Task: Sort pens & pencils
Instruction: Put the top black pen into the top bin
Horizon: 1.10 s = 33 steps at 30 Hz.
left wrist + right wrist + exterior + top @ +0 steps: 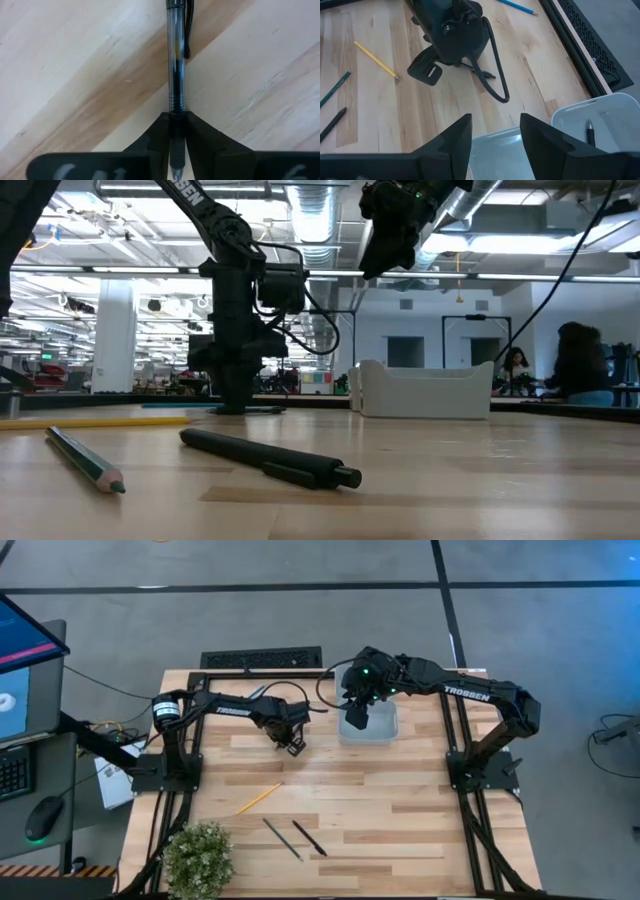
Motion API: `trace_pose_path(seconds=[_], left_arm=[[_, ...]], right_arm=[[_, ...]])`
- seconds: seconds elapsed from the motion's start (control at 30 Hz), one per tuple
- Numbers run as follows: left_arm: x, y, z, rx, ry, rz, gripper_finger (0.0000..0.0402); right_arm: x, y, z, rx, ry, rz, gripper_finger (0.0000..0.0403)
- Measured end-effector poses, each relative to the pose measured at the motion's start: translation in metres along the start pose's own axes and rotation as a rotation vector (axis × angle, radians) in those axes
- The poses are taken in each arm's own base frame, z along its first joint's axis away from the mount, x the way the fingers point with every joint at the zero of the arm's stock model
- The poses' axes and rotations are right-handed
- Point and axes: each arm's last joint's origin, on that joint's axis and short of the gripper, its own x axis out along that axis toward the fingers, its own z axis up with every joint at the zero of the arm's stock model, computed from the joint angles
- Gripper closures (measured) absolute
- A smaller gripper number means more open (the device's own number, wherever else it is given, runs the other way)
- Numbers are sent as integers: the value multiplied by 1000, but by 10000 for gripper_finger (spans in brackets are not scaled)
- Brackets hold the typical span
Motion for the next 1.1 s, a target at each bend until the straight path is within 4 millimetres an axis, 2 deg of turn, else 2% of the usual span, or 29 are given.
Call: trace_pose_path(seconds=[0.23, 0.5, 0.7, 0.87, 1.1], left_arm=[[-13, 7, 7, 71, 5, -21, 367], [-58, 13, 32, 147, -112, -50, 364], [-99, 23, 51, 255, -147, -36, 364], [-143, 36, 65, 310, -189, -23, 364], [-208, 55, 87, 365, -392, -82, 363]], right_arm=[[0, 0, 0, 0, 0, 0, 214], [-8, 1, 0, 36, -16, -1, 214], [-32, 0, 2, 100, -84, -19, 214], [-62, 1, 0, 183, -158, -128, 214], [-99, 5, -4, 263, -268, -150, 214]])
